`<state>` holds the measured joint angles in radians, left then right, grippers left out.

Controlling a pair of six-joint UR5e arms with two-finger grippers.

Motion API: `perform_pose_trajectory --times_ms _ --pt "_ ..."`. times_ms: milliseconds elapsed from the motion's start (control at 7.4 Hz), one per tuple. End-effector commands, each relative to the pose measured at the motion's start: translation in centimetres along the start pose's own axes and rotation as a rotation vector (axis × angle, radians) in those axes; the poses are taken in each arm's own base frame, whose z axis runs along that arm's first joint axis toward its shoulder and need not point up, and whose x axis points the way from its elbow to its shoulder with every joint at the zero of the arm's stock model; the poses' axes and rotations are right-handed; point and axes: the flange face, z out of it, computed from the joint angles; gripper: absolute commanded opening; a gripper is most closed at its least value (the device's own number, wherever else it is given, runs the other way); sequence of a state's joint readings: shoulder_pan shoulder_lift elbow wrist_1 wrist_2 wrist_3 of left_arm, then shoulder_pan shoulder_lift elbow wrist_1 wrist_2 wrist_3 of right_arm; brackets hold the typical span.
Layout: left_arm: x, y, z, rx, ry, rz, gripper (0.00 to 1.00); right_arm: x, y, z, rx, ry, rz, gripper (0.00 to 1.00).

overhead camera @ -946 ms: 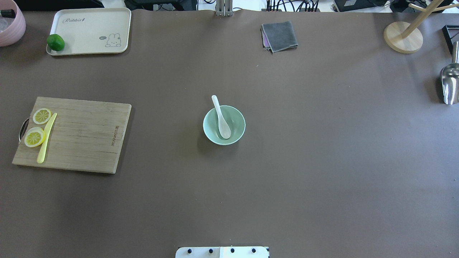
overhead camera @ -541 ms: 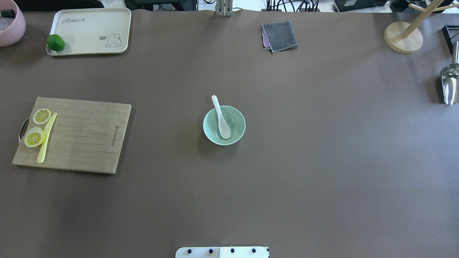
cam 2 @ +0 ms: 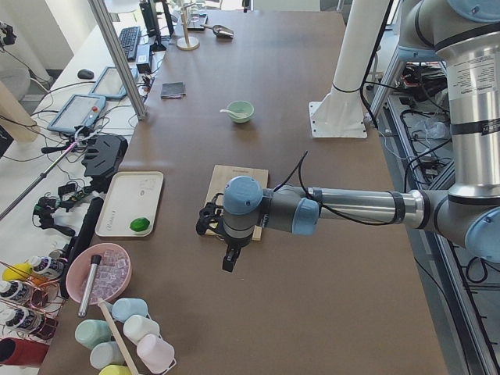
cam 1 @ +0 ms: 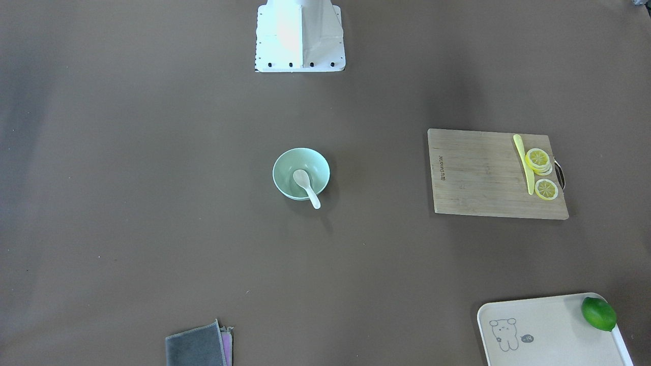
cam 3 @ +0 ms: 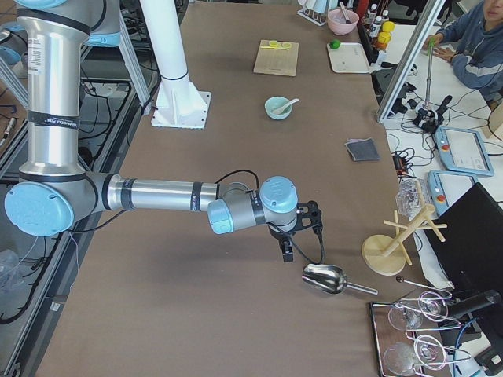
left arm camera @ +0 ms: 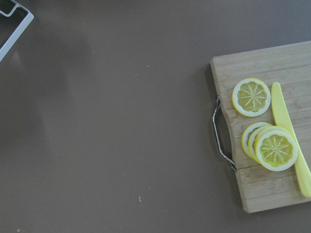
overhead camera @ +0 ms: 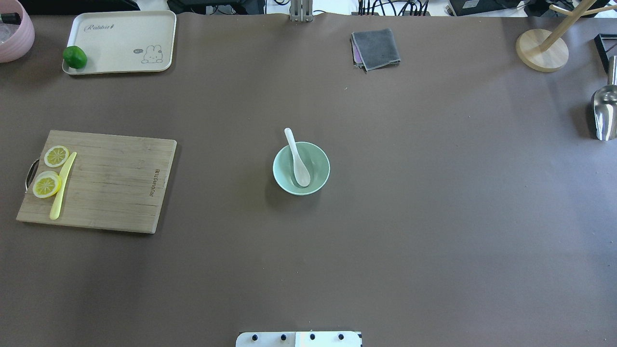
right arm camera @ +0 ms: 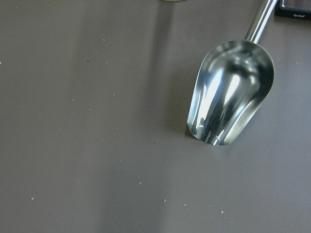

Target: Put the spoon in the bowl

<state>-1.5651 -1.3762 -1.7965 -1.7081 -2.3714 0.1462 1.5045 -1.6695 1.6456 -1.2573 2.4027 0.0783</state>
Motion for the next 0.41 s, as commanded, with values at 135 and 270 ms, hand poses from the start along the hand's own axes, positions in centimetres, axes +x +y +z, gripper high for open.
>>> perform_pose_trajectory --times_ms 135,270 --pt "-0.4 0.24 0.25 -0.01 0.0 -0.008 0.98 0.07 1.79 0.77 -0.025 -0.044 0.009 1.0" --pt "0.08 0.12 -0.49 0.005 -0.003 0.001 0.98 -0.21 2.31 0.87 -0.033 -0.091 0.017 1.0"
